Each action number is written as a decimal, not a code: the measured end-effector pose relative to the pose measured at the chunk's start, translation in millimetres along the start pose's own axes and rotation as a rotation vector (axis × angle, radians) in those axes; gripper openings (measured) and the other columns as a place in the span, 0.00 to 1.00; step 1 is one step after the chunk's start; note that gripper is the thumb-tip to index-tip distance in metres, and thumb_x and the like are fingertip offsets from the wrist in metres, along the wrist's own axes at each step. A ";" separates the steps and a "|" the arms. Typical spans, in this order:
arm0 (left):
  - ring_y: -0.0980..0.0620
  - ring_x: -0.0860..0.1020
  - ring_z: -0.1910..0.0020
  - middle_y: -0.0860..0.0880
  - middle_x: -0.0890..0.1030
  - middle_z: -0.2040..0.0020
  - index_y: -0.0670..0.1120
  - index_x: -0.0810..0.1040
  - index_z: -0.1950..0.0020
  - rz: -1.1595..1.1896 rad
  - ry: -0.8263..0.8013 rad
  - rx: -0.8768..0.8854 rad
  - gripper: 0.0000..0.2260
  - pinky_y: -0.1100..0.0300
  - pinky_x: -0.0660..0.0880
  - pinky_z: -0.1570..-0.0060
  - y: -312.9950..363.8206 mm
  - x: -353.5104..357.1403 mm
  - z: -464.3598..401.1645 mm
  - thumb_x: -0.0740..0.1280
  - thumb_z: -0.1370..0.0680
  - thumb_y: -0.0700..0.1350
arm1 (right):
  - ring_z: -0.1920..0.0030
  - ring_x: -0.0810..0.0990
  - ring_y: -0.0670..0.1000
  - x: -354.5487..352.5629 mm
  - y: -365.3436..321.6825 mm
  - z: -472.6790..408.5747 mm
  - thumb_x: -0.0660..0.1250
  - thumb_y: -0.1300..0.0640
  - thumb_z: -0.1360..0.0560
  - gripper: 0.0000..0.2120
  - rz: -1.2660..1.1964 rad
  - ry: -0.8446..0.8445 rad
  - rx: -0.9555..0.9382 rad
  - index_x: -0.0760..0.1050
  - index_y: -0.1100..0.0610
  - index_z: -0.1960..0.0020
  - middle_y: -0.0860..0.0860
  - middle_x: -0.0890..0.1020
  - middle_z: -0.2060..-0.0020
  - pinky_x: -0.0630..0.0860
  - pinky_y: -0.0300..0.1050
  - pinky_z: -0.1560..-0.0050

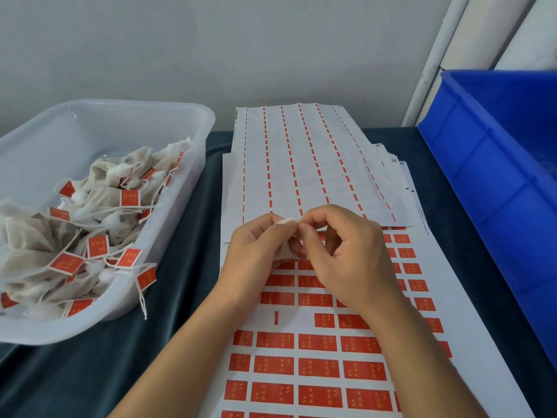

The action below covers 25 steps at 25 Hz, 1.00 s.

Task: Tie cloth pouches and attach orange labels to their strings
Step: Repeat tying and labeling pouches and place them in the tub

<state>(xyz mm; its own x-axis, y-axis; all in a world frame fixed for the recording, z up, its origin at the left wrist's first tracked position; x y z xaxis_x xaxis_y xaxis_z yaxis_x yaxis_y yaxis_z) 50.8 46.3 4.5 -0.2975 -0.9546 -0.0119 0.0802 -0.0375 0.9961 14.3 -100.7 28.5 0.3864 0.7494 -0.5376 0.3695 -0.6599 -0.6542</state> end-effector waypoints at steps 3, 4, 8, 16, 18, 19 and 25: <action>0.42 0.87 0.55 0.44 0.87 0.57 0.48 0.83 0.57 -0.061 0.014 0.016 0.13 0.36 0.83 0.46 3.7 1.2 1.0 0.67 0.21 0.55 | 0.59 0.80 0.39 2.0 0.5 -0.9 0.66 0.52 0.19 0.03 -0.007 0.000 0.022 0.76 0.50 0.47 0.37 0.77 0.59 0.74 0.25 0.60; 0.43 0.87 0.57 0.45 0.87 0.58 0.48 0.81 0.56 -0.071 0.022 0.024 0.12 0.36 0.84 0.47 4.1 1.4 1.3 0.67 0.22 0.55 | 0.58 0.80 0.40 2.4 0.0 -1.1 0.65 0.52 0.19 0.02 -0.019 0.006 0.031 0.75 0.49 0.47 0.36 0.77 0.60 0.75 0.26 0.60; 0.45 0.83 0.61 0.43 0.83 0.63 0.54 0.80 0.44 -0.009 -0.009 0.097 0.07 0.39 0.83 0.48 7.5 2.5 3.6 0.68 0.20 0.52 | 0.58 0.81 0.41 3.7 -2.5 -1.9 0.63 0.56 0.17 0.02 -0.104 0.043 0.052 0.71 0.50 0.46 0.38 0.77 0.61 0.75 0.27 0.63; 0.49 0.75 0.68 0.45 0.78 0.68 0.46 0.85 0.51 -0.028 -0.026 0.115 0.11 0.45 0.81 0.54 11.7 -0.2 4.0 0.66 0.20 0.50 | 0.61 0.82 0.42 -3.9 3.1 -0.9 0.63 0.57 0.17 0.01 -0.126 0.168 0.088 0.72 0.53 0.46 0.42 0.80 0.63 0.78 0.33 0.66; 0.50 0.75 0.70 0.47 0.77 0.70 0.46 0.86 0.53 -0.034 -0.017 0.098 0.12 0.49 0.80 0.56 12.8 -2.6 3.7 0.65 0.21 0.51 | 0.62 0.81 0.44 -11.3 3.7 -1.4 0.63 0.57 0.17 0.02 -0.051 0.233 0.079 0.71 0.52 0.47 0.40 0.77 0.64 0.77 0.34 0.67; 0.51 0.75 0.71 0.48 0.77 0.71 0.46 0.86 0.54 -0.042 -0.017 0.090 0.13 0.54 0.80 0.58 13.8 -2.9 3.3 0.66 0.21 0.52 | 0.61 0.81 0.44 -14.1 3.4 -1.7 0.64 0.57 0.18 0.03 -0.017 0.255 0.073 0.70 0.52 0.48 0.39 0.76 0.64 0.77 0.34 0.67; 0.55 0.77 0.71 0.53 0.78 0.71 0.52 0.86 0.55 -0.147 -0.036 0.083 0.13 0.66 0.79 0.61 13.5 -2.8 3.6 0.68 0.20 0.59 | 0.59 0.81 0.44 -14.7 5.4 -0.8 0.60 0.51 0.17 0.02 -0.061 0.221 0.121 0.70 0.49 0.47 0.40 0.78 0.65 0.78 0.34 0.64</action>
<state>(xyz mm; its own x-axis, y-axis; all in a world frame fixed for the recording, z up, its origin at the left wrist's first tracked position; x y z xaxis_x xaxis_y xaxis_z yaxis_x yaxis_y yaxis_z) 49.3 49.6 18.2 -0.3345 -0.9294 -0.1559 -0.0448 -0.1496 0.9877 11.3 -115.3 33.3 0.5467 0.7489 -0.3746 0.2993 -0.5925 -0.7479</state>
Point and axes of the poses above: each hand's wrist, its own z-axis away from the middle knuckle, its own x-axis out of the palm, y = z × x, the point moved 4 cm from there along -z, towards the middle knuckle
